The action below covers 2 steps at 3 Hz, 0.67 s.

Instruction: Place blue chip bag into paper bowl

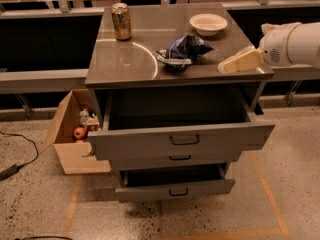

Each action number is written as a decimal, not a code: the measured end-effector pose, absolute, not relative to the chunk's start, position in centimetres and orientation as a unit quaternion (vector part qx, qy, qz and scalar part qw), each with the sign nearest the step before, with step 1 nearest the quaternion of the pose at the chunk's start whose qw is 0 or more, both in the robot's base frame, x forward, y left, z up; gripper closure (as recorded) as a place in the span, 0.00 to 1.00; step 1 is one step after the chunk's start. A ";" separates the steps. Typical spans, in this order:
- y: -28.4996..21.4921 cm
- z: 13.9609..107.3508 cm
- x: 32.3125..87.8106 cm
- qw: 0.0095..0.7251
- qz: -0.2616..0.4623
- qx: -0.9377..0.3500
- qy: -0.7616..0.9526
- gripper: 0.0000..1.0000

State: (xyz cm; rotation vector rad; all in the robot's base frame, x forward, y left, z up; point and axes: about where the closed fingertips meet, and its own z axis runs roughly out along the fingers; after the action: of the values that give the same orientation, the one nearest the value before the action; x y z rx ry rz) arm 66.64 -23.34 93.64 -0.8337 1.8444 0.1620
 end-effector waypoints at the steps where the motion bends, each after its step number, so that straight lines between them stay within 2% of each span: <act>1: -21.4 91.9 69.2 0.550 0.102 -0.331 0.760 0.00; 2: -20.2 90.1 71.2 0.550 0.123 -0.317 0.763 0.00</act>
Offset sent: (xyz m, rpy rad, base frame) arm 0.0691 0.0408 -0.0545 0.1920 0.0192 0.0045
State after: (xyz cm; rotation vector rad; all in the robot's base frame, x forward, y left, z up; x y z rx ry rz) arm 71.18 -20.19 90.15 -0.7504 1.8054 0.2920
